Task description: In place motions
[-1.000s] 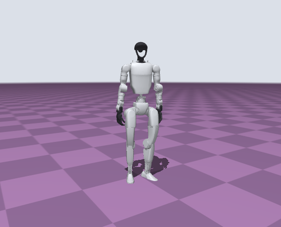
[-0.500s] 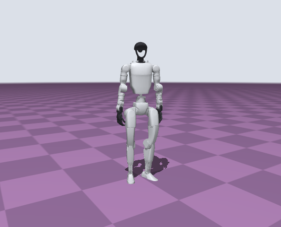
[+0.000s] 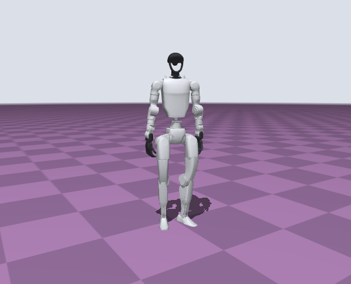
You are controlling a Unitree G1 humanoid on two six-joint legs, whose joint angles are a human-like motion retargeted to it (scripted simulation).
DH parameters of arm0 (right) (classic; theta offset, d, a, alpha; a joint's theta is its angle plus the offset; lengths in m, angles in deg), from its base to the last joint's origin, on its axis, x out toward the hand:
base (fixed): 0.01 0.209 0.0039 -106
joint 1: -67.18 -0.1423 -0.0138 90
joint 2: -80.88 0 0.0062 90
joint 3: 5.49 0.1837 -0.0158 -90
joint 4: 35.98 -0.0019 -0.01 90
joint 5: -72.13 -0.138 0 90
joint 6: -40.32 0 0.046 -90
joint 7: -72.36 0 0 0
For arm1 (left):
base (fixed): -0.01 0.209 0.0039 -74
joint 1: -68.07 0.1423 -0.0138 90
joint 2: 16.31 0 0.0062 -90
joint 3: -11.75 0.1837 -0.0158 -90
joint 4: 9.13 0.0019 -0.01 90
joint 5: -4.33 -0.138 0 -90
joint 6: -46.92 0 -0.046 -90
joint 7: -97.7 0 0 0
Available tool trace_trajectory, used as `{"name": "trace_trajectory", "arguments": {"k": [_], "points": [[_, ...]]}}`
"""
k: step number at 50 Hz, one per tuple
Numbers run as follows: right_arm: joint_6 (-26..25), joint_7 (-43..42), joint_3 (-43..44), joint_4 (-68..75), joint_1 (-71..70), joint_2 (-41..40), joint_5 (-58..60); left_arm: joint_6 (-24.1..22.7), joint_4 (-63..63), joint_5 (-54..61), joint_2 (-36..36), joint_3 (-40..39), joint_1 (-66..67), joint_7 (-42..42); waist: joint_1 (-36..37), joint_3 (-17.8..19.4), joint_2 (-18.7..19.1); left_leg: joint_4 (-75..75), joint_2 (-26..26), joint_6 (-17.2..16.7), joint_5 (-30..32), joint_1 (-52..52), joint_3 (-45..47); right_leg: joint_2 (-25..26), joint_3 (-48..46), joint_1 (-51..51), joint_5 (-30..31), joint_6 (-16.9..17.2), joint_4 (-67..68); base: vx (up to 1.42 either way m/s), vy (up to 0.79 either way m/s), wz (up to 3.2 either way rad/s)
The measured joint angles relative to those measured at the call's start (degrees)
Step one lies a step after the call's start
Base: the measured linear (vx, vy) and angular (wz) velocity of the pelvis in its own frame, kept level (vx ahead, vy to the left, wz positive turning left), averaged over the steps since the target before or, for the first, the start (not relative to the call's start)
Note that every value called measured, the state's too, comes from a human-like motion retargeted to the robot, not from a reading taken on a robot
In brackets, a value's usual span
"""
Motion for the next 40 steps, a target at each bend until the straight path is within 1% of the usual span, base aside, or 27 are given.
{"name": "trace_trajectory", "arguments": {"k": [28,33,40], "points": [[-0.1,0.1,0.1,-0.4,0.2,0.1,-0.1,0.1,-0.1,-0.1,0.0,0.1,0.1,-0.1,-0.4,0.0,0.1,0.2,-0.1,-0.2,-0.4,-0.2,-0.1,0.2,0.3,-0.4,0.4,-0.1,-0.2,0.0,0.0,0.0],[0.1,1.2,-0.2,-1.9,0.4,0.0,-1.3,0.1,-0.9,0.0,0.1,0.3,0.4,-0.3,0.0,0.0,0.1,0.3,-0.2,-0.2,-0.5,-0.3,-0.2,0.4,0.6,-0.7,0.5,-0.1,0.0,0.0,0.0,0.0],[0.7,1.3,-2.2,-4.4,-0.7,0.1,-2.2,0.2,-2.9,-0.8,0.0,0.5,0.5,-0.3,2.5,1.9,0.5,1.3,0.3,0.1,-0.3,-0.9,-0.5,0.3,0.9,-1.4,-0.4,-0.8,2.7,-0.01,0.0,0.04]]}}
